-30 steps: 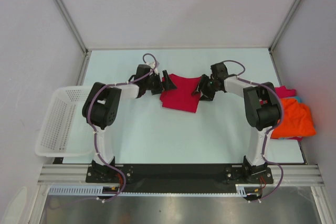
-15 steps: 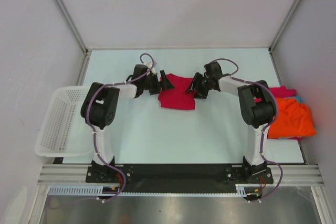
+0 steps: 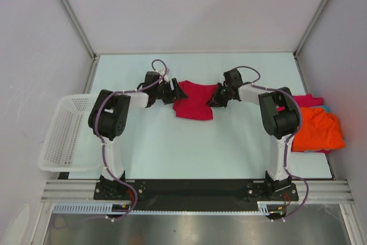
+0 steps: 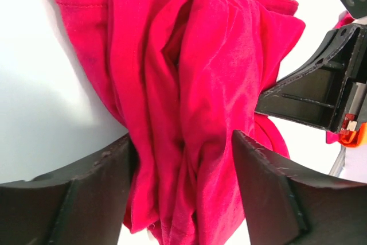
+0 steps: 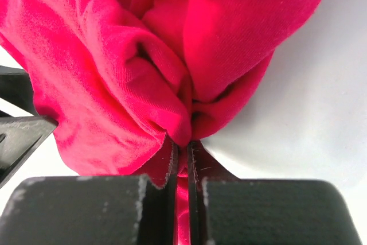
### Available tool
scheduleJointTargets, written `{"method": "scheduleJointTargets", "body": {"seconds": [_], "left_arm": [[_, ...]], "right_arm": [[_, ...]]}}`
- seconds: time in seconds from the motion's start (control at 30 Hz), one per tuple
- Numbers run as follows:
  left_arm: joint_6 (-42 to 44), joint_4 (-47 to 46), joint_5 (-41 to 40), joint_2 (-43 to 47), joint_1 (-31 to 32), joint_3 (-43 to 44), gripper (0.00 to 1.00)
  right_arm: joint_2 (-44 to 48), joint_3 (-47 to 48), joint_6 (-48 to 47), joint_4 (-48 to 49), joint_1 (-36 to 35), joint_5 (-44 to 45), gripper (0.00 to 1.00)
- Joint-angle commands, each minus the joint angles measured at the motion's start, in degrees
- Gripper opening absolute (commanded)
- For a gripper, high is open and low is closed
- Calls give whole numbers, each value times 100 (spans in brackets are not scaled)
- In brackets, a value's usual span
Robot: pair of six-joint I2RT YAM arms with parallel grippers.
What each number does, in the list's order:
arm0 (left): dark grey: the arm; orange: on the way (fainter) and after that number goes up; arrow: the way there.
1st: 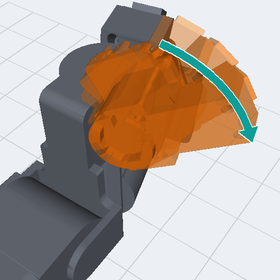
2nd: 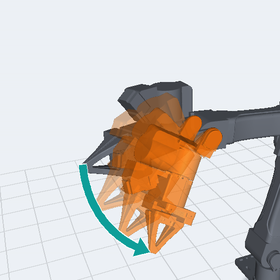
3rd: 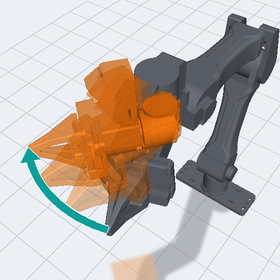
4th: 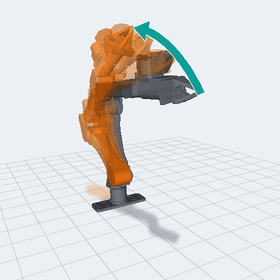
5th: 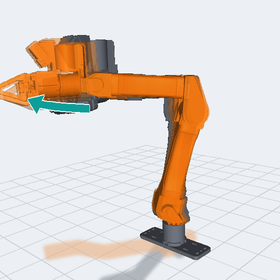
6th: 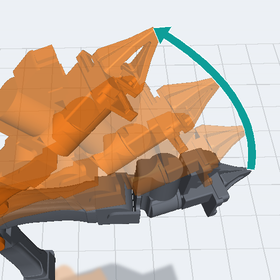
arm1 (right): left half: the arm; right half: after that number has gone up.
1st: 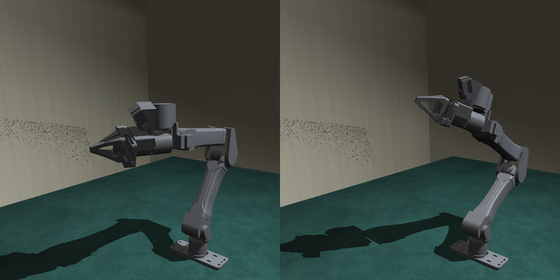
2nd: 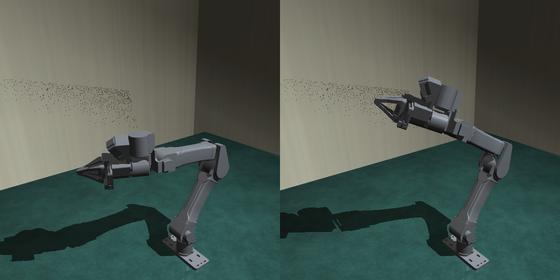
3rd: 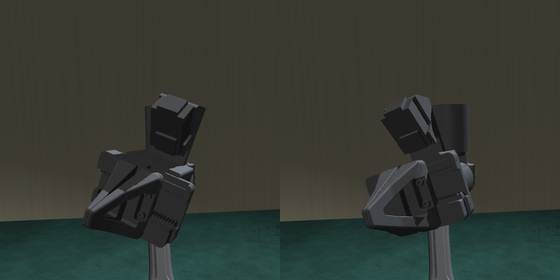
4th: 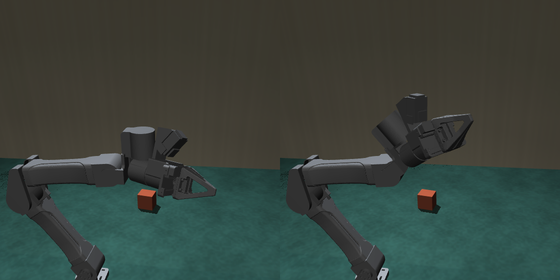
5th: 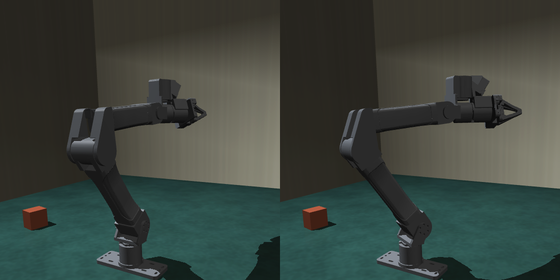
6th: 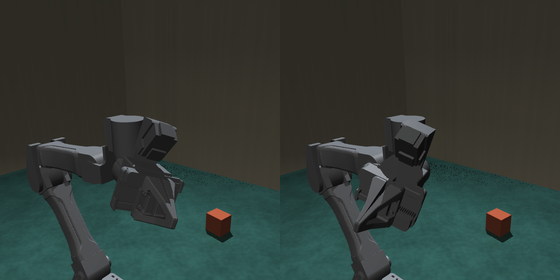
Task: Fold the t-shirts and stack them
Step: Put the neatly folded tshirt into the corner of the board with the right arm
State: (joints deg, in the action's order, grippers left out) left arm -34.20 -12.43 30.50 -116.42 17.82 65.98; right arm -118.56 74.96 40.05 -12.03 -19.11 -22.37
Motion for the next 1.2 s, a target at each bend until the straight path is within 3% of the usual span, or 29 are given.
{"method": "scheduleJointTargets", "body": {"seconds": [0.0, 0.4, 0.5, 0.57, 0.6, 0.63, 0.73, 0.97, 1.17], "left_arm": [[-43, 232, 202, -354, -16, -190, 72], [-122, 126, 96, -540, 168, -226, 70], [-157, 293, 140, -575, 265, -129, 60], [-175, 529, 114, -575, 388, -76, 47], [-175, 696, 44, -583, 441, 37, 37], [-175, 802, -17, -583, 546, 73, 16], [-307, 882, 26, -618, 687, 126, 0], [-658, 576, 421, -715, 933, 240, 0], [-1010, 329, 808, -812, 1240, 504, 0]], "right_arm": [[-545, -394, -208, -792, -136, 637, 0], [-370, -473, -393, -924, -57, 664, 0], [-273, -465, -402, -933, -40, 620, 0], [-194, -464, -393, -941, -40, 611, 0], [-141, -465, -384, -933, -48, 611, 0], [-36, -473, -393, -915, -49, 620, 0], [192, -526, -393, -871, -49, 699, 0], [851, -597, -446, -1029, 92, 1050, 0], [1502, -254, -648, -1670, 311, 1850, 0]]}}
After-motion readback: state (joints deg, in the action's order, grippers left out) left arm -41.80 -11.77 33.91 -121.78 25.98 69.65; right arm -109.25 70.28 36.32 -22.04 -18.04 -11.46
